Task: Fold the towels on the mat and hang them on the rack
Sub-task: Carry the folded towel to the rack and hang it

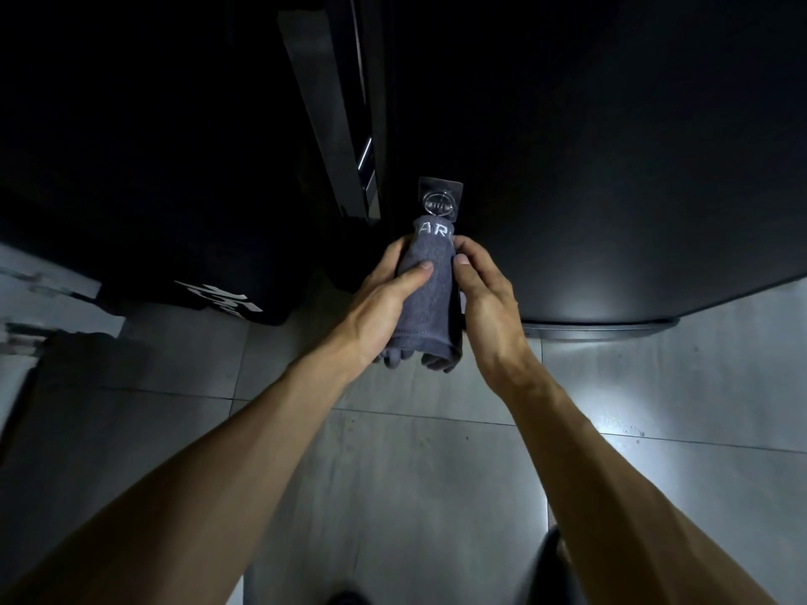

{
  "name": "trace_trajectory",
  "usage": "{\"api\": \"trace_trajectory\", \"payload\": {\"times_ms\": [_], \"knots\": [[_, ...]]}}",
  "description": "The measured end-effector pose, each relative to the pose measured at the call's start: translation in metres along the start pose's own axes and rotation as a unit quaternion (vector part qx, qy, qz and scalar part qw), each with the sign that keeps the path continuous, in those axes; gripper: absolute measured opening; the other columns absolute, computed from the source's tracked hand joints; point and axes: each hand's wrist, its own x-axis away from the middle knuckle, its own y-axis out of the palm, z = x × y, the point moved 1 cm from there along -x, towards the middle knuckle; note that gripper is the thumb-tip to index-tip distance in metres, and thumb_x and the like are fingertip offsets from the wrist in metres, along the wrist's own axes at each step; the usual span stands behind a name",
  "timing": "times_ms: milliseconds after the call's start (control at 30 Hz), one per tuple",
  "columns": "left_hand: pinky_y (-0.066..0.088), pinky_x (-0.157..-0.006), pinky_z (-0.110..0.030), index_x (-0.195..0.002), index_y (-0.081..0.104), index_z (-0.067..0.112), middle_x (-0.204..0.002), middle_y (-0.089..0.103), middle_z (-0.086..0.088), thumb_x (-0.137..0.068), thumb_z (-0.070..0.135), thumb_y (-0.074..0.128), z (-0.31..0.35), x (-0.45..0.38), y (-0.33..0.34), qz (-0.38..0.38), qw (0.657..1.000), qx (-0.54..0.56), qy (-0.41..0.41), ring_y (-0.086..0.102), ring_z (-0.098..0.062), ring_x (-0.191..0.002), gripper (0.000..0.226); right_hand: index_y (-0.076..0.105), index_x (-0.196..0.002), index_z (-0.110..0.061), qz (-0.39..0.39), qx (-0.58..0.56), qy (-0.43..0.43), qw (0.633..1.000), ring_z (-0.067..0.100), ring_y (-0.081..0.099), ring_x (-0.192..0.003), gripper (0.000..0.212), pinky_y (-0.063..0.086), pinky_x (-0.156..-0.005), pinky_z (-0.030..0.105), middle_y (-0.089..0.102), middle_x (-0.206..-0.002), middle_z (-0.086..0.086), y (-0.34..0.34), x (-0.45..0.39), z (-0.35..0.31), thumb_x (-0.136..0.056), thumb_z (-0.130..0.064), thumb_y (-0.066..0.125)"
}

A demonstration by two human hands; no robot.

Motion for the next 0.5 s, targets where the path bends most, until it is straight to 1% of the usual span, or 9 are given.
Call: {"api": "trace_trajectory", "payload": {"times_ms": [33,67,133,167,233,267,333,400,500], "knots": [[0.047,-0.094,-0.056,-0.132,0.049,0.034,-0.116,0.066,0.000,-0.094,0.035,0.053,0.000,-0.001,0.000,0.001,1.000,-0.004,-0.006,0.065,-0.029,-0.105,0.038,0.060,-0.116,-0.022,0.000,0.013,0.003,1.000,0.002,0.066,-0.091,0.024,0.056,-0.079,0.028,0.068,-0.099,-0.013,-0.001,-0.001,0.000,-0.103,-0.017,0.039],[0.050,-0.089,-0.054,-0.132,0.048,0.033,-0.115,0.066,-0.002,-0.094,0.035,0.054,0.001,-0.001,0.000,0.005,1.000,-0.009,-0.008,0.066,-0.031,-0.101,0.038,0.060,-0.115,-0.025,-0.002,0.034,0.002,0.999,0.001,0.066,-0.091,0.024,0.057,-0.078,0.029,0.067,-0.098,-0.015,-0.002,-0.001,-0.002,-0.103,-0.018,0.040],[0.055,-0.083,-0.038,-0.133,0.045,0.029,-0.117,0.063,-0.002,-0.097,0.029,0.053,0.004,-0.001,0.000,0.014,0.999,-0.034,0.005,0.066,-0.019,-0.096,0.037,0.058,-0.116,-0.026,-0.011,0.081,0.001,0.997,-0.001,0.064,-0.092,0.023,0.057,-0.082,0.030,0.065,-0.102,-0.015,-0.005,-0.001,-0.005,-0.103,-0.022,0.040],[0.054,-0.085,-0.033,-0.133,0.045,0.028,-0.118,0.062,0.000,-0.096,0.029,0.054,0.007,-0.002,-0.001,0.022,0.998,-0.060,0.010,0.064,-0.014,-0.098,0.038,0.058,-0.118,-0.026,-0.017,0.103,0.004,0.995,0.001,0.064,-0.096,0.023,0.056,-0.085,0.033,0.064,-0.106,-0.012,-0.007,-0.001,-0.008,-0.103,-0.025,0.040],[0.047,-0.092,-0.030,-0.133,0.046,0.029,-0.120,0.057,0.008,-0.094,0.035,0.058,0.013,-0.005,-0.005,0.048,0.991,-0.128,0.008,0.057,-0.008,-0.104,0.041,0.056,-0.122,-0.026,-0.019,0.154,0.012,0.988,0.008,0.061,-0.105,0.027,0.055,-0.089,0.040,0.063,-0.115,-0.005,-0.009,0.000,-0.016,-0.101,-0.035,0.042],[0.043,-0.093,-0.027,-0.134,0.047,0.028,-0.120,0.053,0.009,-0.092,0.037,0.059,0.018,-0.004,-0.008,0.062,0.987,-0.151,0.003,0.053,-0.007,-0.107,0.044,0.056,-0.123,-0.026,-0.017,0.190,0.008,0.982,0.011,0.060,-0.108,0.030,0.054,-0.091,0.041,0.061,-0.119,-0.002,-0.010,0.002,-0.023,-0.099,-0.039,0.044],[0.041,-0.098,-0.027,-0.133,0.049,0.024,-0.126,0.053,0.005,-0.090,0.037,0.063,0.029,0.003,-0.015,0.088,0.982,-0.168,0.005,0.051,-0.010,-0.115,0.047,0.056,-0.123,-0.022,-0.007,0.266,-0.013,0.964,0.014,0.059,-0.108,0.032,0.052,-0.093,0.040,0.059,-0.122,0.003,-0.011,0.007,-0.039,-0.098,-0.040,0.045],[0.042,-0.102,-0.030,-0.131,0.052,0.026,-0.129,0.054,0.004,-0.087,0.039,0.066,0.045,0.019,-0.024,0.093,0.968,-0.231,0.025,0.051,-0.011,-0.119,0.047,0.057,-0.121,-0.020,0.012,0.314,-0.035,0.949,0.019,0.059,-0.104,0.030,0.051,-0.092,0.042,0.059,-0.118,0.006,-0.011,0.015,-0.062,-0.098,-0.038,0.048],[0.048,-0.094,-0.030,-0.125,0.056,0.026,-0.121,0.058,0.006,-0.085,0.039,0.067,0.074,0.058,-0.034,0.083,0.935,-0.343,0.047,0.056,-0.009,-0.110,0.044,0.059,-0.116,-0.018,-0.003,0.374,-0.077,0.924,0.020,0.061,-0.099,0.028,0.053,-0.087,0.044,0.059,-0.111,0.005,-0.001,0.031,-0.105,-0.095,-0.036,0.052]]}}
